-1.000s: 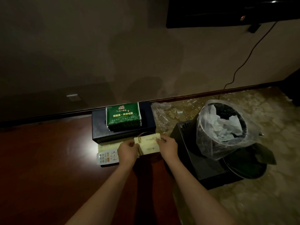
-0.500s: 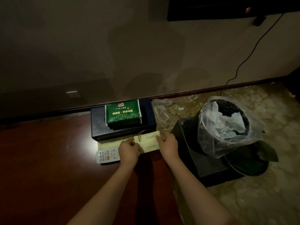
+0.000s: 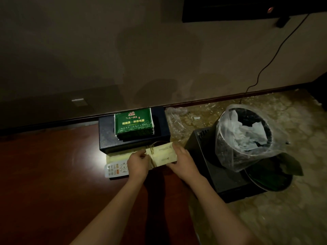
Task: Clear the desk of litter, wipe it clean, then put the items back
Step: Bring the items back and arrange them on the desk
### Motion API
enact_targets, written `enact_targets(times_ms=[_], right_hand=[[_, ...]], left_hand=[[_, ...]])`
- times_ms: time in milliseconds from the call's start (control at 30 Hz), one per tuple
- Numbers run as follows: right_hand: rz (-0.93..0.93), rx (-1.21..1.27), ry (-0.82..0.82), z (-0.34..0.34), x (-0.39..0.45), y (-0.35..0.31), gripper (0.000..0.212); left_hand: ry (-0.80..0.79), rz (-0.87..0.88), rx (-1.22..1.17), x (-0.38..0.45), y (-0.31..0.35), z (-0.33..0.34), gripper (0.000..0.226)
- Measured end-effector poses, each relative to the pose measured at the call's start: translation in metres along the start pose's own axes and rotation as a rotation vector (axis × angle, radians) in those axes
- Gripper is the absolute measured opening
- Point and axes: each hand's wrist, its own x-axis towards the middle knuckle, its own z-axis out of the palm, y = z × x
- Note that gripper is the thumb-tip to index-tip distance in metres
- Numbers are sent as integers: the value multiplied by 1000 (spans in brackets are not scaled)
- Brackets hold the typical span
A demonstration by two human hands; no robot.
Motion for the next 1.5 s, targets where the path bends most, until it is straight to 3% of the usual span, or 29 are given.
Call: enact_targets(times_ms=[200,367,500,800,1033,1333,1500], right_hand=[[1,29,22,-1,-3,0,80],[5,51,121,-10,-27,-3,65],[9,8,184,-15,-54,-9,51],[-3,-109,208,-9,-131,-22,45],[122,-133,233,5,-188,-27,42],[318,-68,415,57,-271,-55,42],[541,21,540,88,-351,-41,39]], left_hand=[[-21,27,-17,-1,3,-6,33],[-11,88,10,-21,1,-24,37],[-82,229,220,-49,7,-36,33],[-153,569,625,-132,6,-41,28],[-227,715,753,-166,-17,-61,33],[-423,955,820,-209,-39,-76,37],[-586,1103,876,-266,-52,-55,31]])
